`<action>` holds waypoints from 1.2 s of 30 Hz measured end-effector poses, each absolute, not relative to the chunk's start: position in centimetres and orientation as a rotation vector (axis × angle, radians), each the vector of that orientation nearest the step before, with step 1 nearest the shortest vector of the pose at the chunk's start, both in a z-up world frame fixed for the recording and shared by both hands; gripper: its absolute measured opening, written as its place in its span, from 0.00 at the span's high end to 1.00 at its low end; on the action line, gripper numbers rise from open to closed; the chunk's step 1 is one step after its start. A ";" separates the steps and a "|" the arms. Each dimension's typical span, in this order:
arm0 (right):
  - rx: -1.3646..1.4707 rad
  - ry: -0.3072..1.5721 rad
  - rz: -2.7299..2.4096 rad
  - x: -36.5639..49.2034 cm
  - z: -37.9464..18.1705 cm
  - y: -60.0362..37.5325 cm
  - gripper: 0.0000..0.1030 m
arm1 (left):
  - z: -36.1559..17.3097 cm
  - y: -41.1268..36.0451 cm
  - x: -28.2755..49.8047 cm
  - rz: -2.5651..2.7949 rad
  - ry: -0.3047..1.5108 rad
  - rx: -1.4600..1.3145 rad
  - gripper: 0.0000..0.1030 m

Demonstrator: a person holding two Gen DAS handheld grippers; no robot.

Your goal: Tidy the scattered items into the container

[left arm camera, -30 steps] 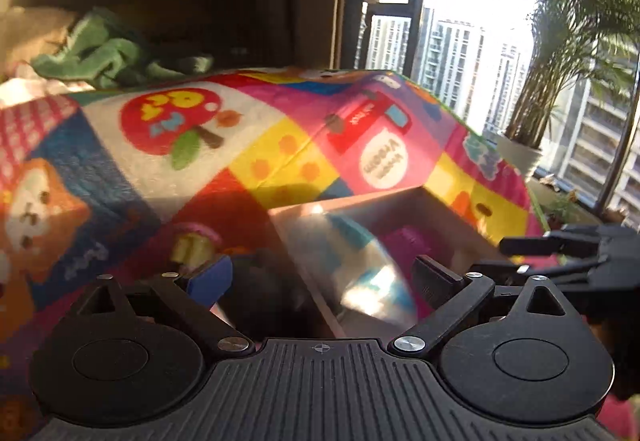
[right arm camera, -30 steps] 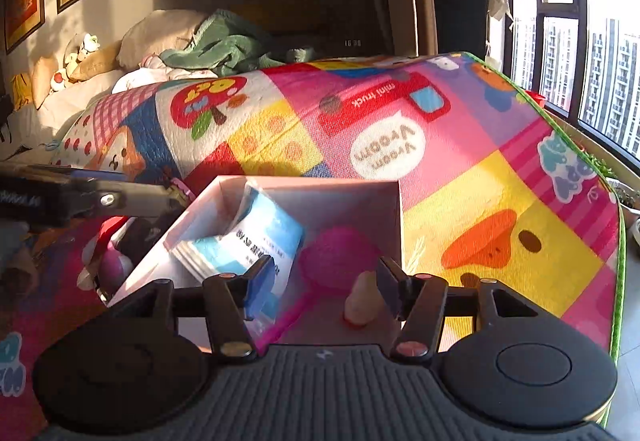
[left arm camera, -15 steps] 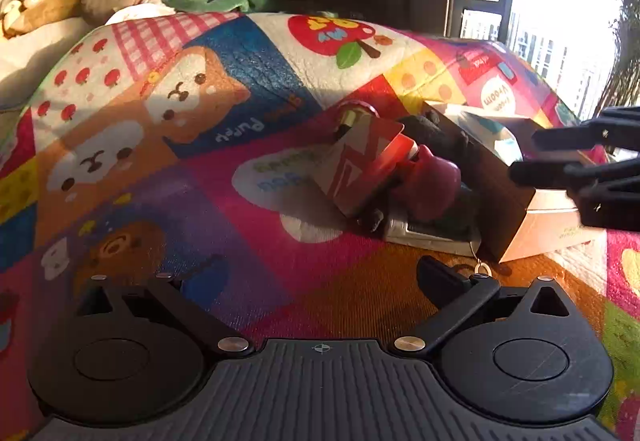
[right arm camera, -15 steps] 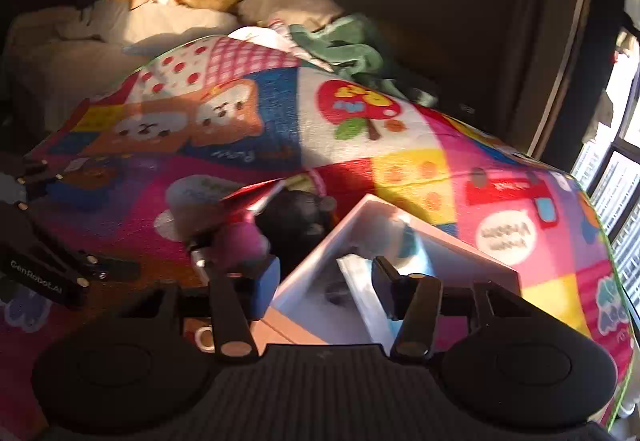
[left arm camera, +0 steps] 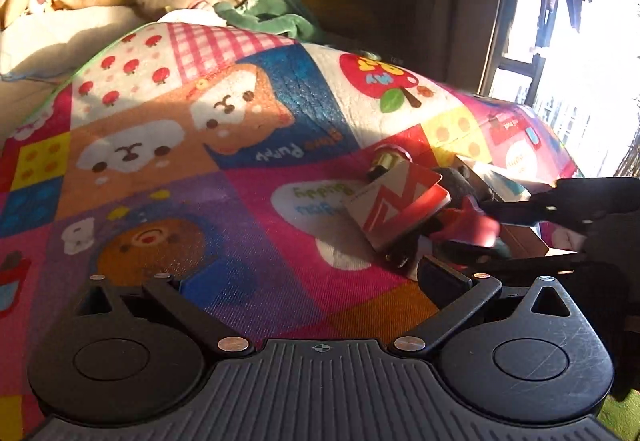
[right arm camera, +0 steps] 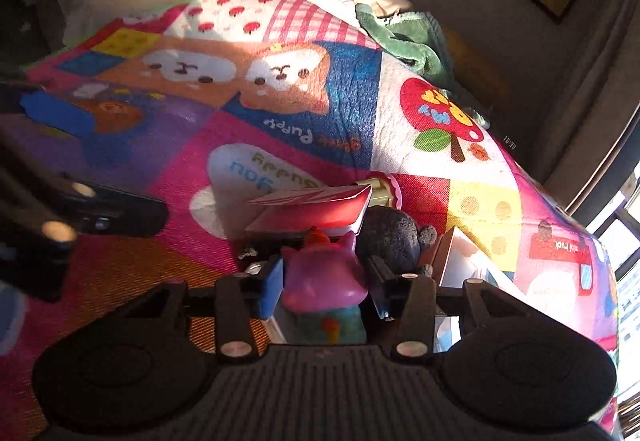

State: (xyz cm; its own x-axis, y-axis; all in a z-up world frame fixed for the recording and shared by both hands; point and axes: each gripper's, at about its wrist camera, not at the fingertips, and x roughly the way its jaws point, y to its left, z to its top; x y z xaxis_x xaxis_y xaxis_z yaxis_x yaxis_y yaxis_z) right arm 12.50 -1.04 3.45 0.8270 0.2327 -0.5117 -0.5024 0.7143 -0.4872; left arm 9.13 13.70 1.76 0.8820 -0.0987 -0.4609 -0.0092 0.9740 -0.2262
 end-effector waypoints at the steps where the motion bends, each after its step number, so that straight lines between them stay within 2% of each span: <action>1: -0.633 0.432 0.426 11.7 4.1 -1.7 0.58 | 1.8 13.6 9.1 -0.049 0.487 -0.217 0.00; 4: -0.526 0.443 0.459 8.9 6.5 -4.4 0.58 | 1.9 12.7 9.0 -0.049 0.483 -0.167 0.00; 8: -0.324 0.547 0.480 5.6 8.2 -9.7 0.58 | 2.0 10.8 8.9 -0.071 0.486 -0.068 0.00; 16: -0.099 0.632 0.311 0.8 5.3 -18.1 0.57 | 1.6 7.2 8.9 -0.160 0.537 0.026 0.00; 23: 0.033 0.600 0.245 -0.1 3.4 -21.9 0.36 | 1.3 4.1 10.7 -0.273 0.568 0.098 0.00; 30: 0.084 0.613 0.229 0.7 1.9 -22.6 0.30 | 0.8 2.0 13.8 -0.305 0.590 0.199 0.01; 32: 0.086 0.620 0.221 0.8 1.5 -22.5 0.28 | 0.7 2.2 14.8 -0.295 0.604 0.195 0.05; 33: 0.088 0.623 0.219 0.9 1.3 -22.5 0.26 | 0.6 2.3 15.3 -0.297 0.616 0.191 0.15; 36: 0.092 0.631 0.215 1.0 0.7 -22.5 0.23 | 0.5 2.8 16.0 -0.312 0.638 0.162 0.17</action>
